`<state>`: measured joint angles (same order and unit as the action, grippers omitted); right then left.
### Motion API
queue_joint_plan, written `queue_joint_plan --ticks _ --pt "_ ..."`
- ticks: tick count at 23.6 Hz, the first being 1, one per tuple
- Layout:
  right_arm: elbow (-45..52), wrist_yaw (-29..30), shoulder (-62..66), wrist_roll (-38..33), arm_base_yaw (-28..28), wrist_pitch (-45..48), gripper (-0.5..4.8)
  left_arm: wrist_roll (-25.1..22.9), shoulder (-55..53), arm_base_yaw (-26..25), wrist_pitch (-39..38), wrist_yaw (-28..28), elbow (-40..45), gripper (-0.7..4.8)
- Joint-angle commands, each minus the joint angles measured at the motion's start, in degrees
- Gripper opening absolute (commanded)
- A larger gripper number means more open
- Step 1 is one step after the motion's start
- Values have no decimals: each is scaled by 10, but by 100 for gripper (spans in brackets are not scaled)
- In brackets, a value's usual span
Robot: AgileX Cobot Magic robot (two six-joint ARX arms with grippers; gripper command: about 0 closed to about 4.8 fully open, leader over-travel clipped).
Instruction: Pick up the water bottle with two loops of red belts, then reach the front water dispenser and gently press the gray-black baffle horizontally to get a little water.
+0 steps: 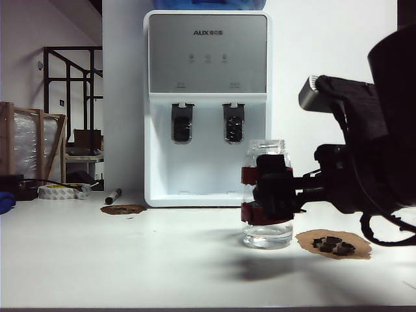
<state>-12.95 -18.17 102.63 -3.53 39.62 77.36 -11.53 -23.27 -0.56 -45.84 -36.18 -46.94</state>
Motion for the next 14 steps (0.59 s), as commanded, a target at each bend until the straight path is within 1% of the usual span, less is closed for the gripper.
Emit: queue_joint_plan --ticks 1,3,4,8,14 --pt "-6 2 0 12 -1 12 479 0 -2 0 4 0 -2 -1" --pt "-12 41 1 11 -5 11 479 0 -2 0 4 0 -2 -2" --pt "-12 46 1 12 -5 11 479 0 -2 0 4 0 -2 -2" --pt "-12 40 1 12 -8 10 479 0 -2 0 4 0 -2 -1" --pt "-18 45 1 11 -20 10 479 0 -2 0 4 0 -2 -1"
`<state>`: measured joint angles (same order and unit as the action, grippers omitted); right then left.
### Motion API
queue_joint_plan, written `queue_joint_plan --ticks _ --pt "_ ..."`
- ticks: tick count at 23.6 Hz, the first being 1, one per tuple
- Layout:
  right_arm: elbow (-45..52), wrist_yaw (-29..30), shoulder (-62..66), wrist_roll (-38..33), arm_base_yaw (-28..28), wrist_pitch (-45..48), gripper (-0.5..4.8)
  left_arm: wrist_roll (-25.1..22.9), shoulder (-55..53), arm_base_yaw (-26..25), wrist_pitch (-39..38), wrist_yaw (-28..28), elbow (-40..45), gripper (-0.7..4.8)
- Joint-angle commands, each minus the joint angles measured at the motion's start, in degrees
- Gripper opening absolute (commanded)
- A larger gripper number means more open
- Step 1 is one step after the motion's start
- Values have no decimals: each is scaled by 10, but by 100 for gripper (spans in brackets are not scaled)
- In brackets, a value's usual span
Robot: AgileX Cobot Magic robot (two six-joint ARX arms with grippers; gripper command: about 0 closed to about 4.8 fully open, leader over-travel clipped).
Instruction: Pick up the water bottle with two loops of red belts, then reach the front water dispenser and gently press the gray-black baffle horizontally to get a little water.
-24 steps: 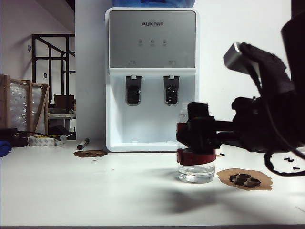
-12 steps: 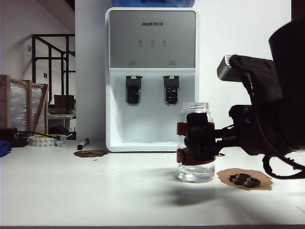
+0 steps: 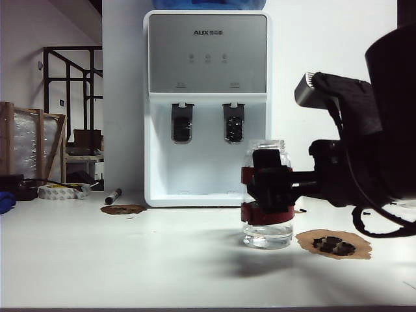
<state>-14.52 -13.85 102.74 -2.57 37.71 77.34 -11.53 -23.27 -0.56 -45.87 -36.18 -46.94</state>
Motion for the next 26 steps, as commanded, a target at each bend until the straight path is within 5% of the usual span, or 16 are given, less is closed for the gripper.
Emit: queue_joint_plan --ticks 1,21,26 --pt "-4 20 0 -6 -1 7 479 0 -2 0 5 0 -2 -1" --pt "-51 61 4 -6 -13 -74 479 0 -2 0 5 0 -2 -1" --pt "-50 61 4 -6 -13 -76 277 0 -2 0 5 0 -2 -1"
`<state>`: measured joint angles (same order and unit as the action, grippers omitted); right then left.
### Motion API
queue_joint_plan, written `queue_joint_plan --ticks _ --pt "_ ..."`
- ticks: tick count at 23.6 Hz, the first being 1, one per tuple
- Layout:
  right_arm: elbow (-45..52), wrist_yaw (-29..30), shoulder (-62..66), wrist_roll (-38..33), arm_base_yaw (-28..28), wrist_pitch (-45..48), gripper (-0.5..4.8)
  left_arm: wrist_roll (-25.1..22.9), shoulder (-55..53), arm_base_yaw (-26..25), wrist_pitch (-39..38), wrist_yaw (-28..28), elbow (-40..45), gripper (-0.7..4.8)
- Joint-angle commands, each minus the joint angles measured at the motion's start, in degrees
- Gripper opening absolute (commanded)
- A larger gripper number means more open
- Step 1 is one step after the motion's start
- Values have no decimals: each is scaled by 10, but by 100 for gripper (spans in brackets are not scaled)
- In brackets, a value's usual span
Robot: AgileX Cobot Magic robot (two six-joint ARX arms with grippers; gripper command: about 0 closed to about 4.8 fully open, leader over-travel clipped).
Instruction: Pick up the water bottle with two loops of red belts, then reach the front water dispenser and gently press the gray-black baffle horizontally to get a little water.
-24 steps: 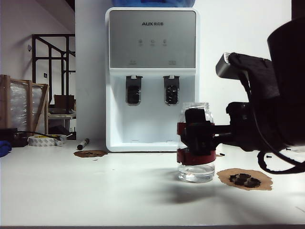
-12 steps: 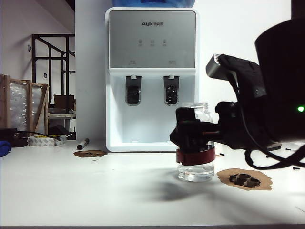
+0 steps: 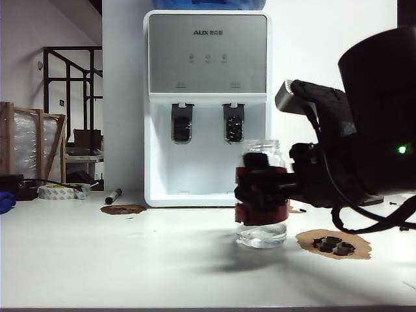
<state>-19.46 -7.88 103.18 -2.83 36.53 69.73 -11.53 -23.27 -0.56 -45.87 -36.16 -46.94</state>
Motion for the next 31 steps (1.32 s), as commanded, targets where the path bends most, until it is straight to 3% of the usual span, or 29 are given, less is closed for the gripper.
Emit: queue_joint_plan --ticks 1,2,4,7,9,12,25,31 --pt "-1 2 -1 -3 -1 0 244 0 -2 0 5 -1 -2 -1" --pt "-1 2 -1 -3 -1 0 214 0 -2 0 5 0 -2 -1" --pt "-1 2 -1 -3 -1 0 214 0 -2 0 5 -1 -2 -1" --pt "-1 4 -1 -3 -1 1 135 0 -2 0 5 -1 -2 -1" --pt "0 4 -1 -3 -1 27 112 0 -2 0 5 0 -2 -1" --pt "0 6 -3 -2 -1 55 -8 0 -2 0 5 0 -2 -1" --pt "-25 -1 -74 -2 0 76 -4 0 -2 0 5 -1 -2 -1" --pt "-126 -30 -83 1 0 -70 -4 0 -2 0 5 0 -2 -1"
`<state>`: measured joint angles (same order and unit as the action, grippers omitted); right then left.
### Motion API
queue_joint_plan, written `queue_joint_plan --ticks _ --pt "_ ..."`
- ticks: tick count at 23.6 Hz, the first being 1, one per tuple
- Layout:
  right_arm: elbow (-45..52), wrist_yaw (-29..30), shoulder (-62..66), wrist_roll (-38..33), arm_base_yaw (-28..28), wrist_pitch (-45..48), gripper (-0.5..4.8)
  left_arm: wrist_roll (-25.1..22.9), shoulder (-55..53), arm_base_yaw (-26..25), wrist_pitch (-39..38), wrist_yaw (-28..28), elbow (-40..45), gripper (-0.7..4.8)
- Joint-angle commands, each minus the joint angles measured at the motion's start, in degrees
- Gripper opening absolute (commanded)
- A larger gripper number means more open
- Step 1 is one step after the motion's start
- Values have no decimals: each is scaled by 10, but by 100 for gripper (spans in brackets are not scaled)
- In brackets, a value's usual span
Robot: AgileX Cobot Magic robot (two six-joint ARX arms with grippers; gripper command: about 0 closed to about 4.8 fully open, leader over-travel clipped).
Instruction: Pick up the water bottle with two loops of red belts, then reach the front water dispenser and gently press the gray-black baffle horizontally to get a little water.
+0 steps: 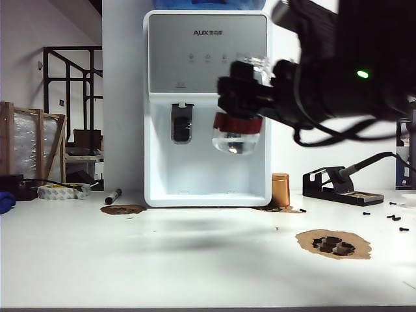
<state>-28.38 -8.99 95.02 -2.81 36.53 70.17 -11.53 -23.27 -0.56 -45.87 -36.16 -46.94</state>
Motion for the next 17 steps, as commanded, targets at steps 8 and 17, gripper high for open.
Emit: queue_joint_plan --ticks 8,17 --pt "-88 -121 4 42 0 -115 -4 0 -2 0 4 0 -2 -1" --pt "-116 -97 68 50 -1 -130 -4 0 -2 0 4 0 -2 -1"
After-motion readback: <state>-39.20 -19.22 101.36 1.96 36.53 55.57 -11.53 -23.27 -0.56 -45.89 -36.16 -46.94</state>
